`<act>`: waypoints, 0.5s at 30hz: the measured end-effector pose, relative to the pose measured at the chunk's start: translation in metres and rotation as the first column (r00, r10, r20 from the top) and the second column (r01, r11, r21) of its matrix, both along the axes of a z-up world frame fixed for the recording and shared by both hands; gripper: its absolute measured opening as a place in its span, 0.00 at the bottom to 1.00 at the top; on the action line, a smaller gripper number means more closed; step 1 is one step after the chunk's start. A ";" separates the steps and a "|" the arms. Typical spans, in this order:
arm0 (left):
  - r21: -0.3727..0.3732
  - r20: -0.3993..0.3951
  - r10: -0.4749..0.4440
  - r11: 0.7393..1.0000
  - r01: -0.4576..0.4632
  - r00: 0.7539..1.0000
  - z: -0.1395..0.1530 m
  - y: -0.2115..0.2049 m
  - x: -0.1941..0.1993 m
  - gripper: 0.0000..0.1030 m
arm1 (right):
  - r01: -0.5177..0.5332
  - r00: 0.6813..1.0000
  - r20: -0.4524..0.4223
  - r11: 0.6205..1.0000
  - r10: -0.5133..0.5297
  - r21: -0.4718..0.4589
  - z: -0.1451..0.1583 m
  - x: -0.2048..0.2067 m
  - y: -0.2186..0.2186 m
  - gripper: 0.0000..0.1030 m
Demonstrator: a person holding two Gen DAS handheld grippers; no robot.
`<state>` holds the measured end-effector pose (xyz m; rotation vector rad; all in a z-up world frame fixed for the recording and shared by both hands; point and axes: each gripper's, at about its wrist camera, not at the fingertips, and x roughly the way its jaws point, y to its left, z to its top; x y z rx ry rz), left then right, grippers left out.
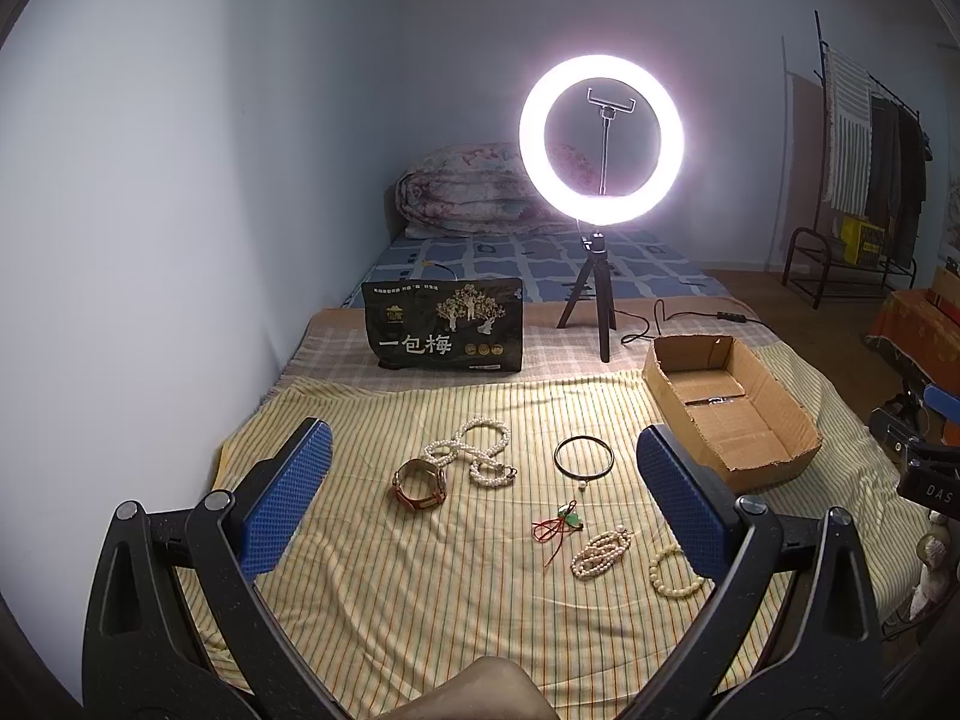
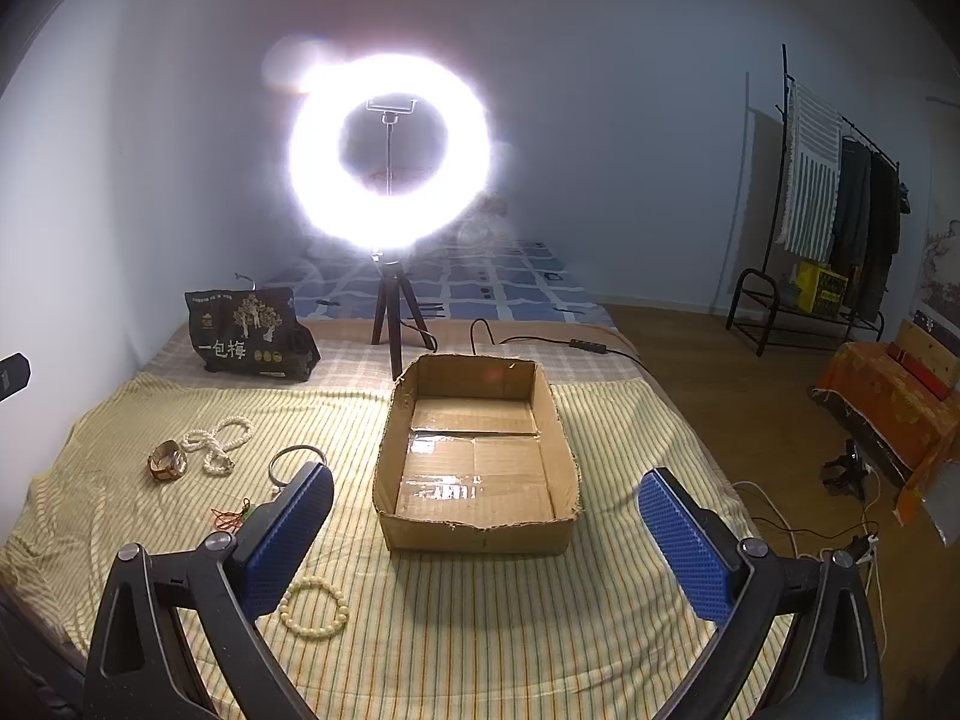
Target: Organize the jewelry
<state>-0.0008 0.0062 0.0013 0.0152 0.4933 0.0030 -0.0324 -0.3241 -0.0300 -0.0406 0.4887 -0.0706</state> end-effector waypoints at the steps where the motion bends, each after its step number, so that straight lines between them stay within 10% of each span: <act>1: -0.001 0.001 -0.001 1.000 0.001 1.000 0.000 0.000 -0.001 1.00 | 0.000 1.000 0.000 1.000 0.000 0.000 0.000 0.000 0.000 1.00; 15: 0.002 0.003 -0.005 1.000 0.005 1.000 0.003 -0.013 0.000 1.00 | -0.010 1.000 -0.008 1.000 0.010 -0.003 0.000 0.001 0.002 1.00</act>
